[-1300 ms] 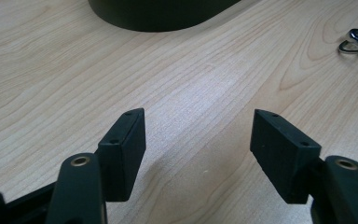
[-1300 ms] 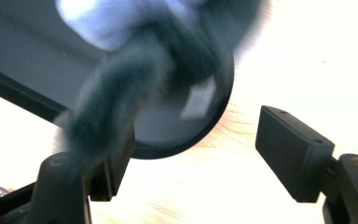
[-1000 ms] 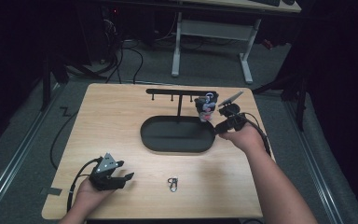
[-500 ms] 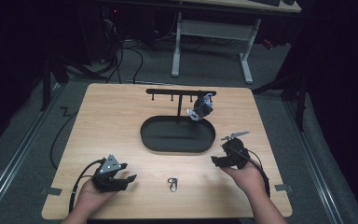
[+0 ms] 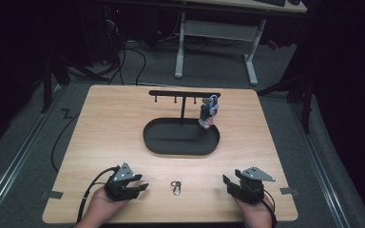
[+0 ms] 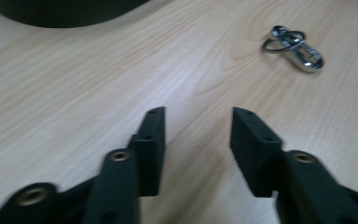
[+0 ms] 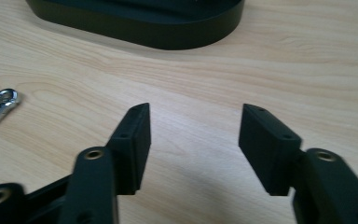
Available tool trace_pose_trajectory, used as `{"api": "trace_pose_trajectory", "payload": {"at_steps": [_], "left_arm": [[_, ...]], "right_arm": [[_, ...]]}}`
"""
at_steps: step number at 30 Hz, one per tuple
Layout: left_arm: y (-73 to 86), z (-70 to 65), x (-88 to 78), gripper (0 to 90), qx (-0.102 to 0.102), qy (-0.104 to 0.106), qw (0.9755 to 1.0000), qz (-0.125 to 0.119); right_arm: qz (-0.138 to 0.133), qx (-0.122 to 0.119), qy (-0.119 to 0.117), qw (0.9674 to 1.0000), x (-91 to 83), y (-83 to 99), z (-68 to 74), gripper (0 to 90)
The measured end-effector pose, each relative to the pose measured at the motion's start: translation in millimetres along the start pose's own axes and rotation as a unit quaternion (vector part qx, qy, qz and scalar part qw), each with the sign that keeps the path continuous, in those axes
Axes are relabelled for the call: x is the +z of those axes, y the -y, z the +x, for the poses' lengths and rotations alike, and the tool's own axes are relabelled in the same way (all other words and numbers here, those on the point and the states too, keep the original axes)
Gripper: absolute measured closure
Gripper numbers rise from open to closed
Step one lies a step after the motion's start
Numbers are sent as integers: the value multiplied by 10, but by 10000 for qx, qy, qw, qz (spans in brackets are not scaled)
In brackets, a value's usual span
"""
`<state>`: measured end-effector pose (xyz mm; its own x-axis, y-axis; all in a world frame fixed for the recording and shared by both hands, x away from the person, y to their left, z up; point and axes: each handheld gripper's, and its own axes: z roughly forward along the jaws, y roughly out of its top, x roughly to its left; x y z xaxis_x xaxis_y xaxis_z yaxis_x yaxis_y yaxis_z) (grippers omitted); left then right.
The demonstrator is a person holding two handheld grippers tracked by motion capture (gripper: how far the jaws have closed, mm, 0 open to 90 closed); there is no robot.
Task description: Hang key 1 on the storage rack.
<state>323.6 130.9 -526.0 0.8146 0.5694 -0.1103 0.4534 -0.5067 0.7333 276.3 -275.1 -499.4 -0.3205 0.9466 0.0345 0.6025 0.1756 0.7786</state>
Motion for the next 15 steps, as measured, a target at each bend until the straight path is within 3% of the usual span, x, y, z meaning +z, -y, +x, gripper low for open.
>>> {"api": "trace_pose_trajectory", "payload": {"at_steps": [1,2,5,6,8,11,12,15], "left_arm": [[0,0,0,684,0,0,10000,0],[-61,-97,62,757,40,-47,10000,45],[-133,-199,130,895,36,-57,9999,82],[-202,-311,218,900,77,-23,9999,132],[-271,-414,326,900,49,57,9998,172],[-355,-511,431,900,142,-19,9997,201],[-442,-591,529,900,190,80,9995,253],[-518,-692,617,900,273,162,9991,280]], "right_arm": [[0,0,0,10000,0,0,0,478],[-40,127,-150,9998,3,2,-27,488],[-50,20,-253,9997,18,-4,-2,488],[-34,-19,-272,9996,21,-6,8,487],[-30,-29,-367,9993,25,-10,8,486],[-38,-39,-447,9990,22,-15,12,485],[-57,-44,-496,9987,15,-20,23,485],[-42,-34,-555,9984,13,-23,18,485]]}}
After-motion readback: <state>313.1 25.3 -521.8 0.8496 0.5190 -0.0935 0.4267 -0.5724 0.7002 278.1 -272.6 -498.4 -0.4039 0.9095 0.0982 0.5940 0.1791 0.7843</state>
